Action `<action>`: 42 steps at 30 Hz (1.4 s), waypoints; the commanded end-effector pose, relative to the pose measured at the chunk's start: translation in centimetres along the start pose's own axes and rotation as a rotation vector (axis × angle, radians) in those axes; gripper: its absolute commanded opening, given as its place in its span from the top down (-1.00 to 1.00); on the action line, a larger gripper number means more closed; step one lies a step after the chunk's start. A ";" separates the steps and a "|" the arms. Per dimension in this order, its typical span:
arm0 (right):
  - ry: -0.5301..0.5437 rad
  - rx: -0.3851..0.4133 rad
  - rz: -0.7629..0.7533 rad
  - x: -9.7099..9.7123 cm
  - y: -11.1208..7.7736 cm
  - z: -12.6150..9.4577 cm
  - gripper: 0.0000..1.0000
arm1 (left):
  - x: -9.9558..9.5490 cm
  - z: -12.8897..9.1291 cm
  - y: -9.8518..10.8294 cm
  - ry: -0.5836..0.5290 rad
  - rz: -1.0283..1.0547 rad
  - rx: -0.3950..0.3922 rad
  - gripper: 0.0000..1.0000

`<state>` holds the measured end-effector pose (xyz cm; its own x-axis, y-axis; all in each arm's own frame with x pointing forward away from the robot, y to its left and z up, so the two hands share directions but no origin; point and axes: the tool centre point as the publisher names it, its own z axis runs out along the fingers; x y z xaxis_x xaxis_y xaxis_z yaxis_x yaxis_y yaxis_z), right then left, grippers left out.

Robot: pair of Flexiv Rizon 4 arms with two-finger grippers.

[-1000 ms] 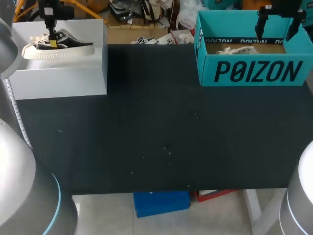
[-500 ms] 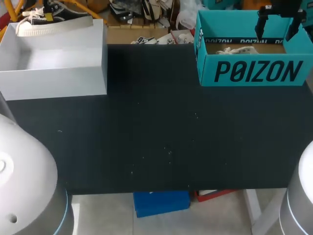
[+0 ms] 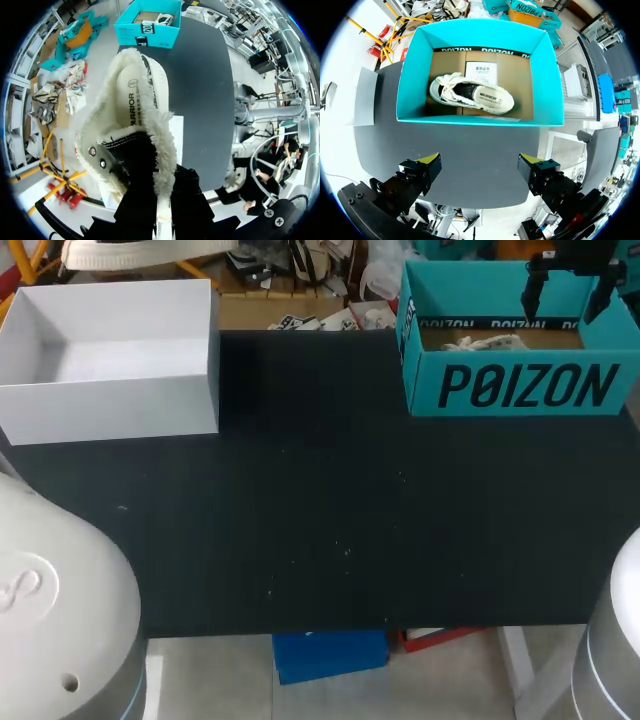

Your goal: Take the shoe out of the shoebox, open the shoe tongue, remove and reinsert the insole, then place the shoe into the shoebox

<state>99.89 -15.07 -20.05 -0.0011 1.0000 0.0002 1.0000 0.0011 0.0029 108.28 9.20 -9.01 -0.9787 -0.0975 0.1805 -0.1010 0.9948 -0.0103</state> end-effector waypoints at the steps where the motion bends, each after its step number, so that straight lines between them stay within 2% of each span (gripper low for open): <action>1: 0.000 0.001 0.000 0.0 0.0 0.0 -1.00 | 6.2 1.2 -1.3 -0.532 0.009 0.002 1.00; 7: 0.000 0.001 0.000 0.0 0.0 0.0 -1.00 | 9.1 2.6 -4.1 -0.589 0.031 -0.021 1.00; 26: 0.000 0.001 0.000 0.0 0.0 0.0 -1.00 | 9.1 2.6 -4.1 -0.589 0.031 -0.021 1.00; 27: 0.000 0.001 0.000 0.0 0.0 0.0 -1.00 | 9.5 2.6 -4.1 -0.626 0.022 -0.069 1.00; 30: 0.000 0.001 0.000 0.0 0.0 0.0 -1.00 | 11.4 3.4 -4.5 -0.689 0.027 -0.084 1.00; 37: 0.000 0.001 0.000 0.0 0.0 0.0 -1.00 | 13.8 5.5 -4.9 -0.721 0.027 -0.033 1.00; 42: 0.000 0.001 0.000 0.0 0.0 0.0 -1.00 | 16.4 6.8 -6.1 -0.779 0.061 0.006 1.00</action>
<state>99.89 -15.07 -20.05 -0.0012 1.0000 0.0002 1.0000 0.0012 0.0029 92.94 1.31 -12.13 -0.9937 -0.0500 -0.1007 -0.0513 0.9986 0.0112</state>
